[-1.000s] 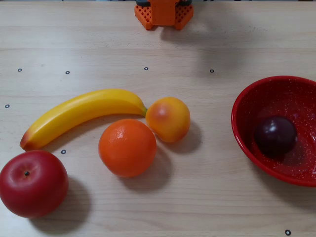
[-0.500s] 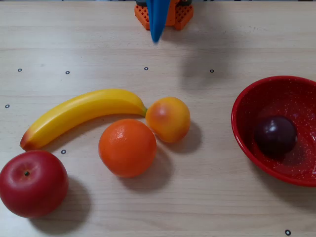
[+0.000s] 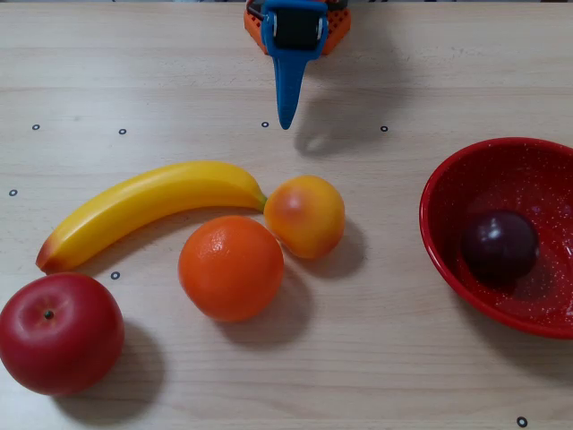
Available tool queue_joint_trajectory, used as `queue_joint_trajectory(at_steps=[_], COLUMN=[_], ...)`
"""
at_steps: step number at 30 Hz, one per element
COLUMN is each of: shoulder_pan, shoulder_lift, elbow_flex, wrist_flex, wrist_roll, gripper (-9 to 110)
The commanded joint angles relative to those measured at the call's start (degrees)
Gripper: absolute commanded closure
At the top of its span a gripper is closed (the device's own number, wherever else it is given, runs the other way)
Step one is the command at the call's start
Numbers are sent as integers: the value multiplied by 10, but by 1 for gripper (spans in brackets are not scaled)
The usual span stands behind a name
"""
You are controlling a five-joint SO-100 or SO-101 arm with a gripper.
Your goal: Put plum in the red bowl.
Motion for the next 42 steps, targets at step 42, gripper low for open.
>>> queue_joint_trajectory(at_steps=[42], shoulder_pan=[-4], shoulder_lift=[11], elbow_flex=[54], wrist_flex=[-21], wrist_roll=[10], gripper=[102])
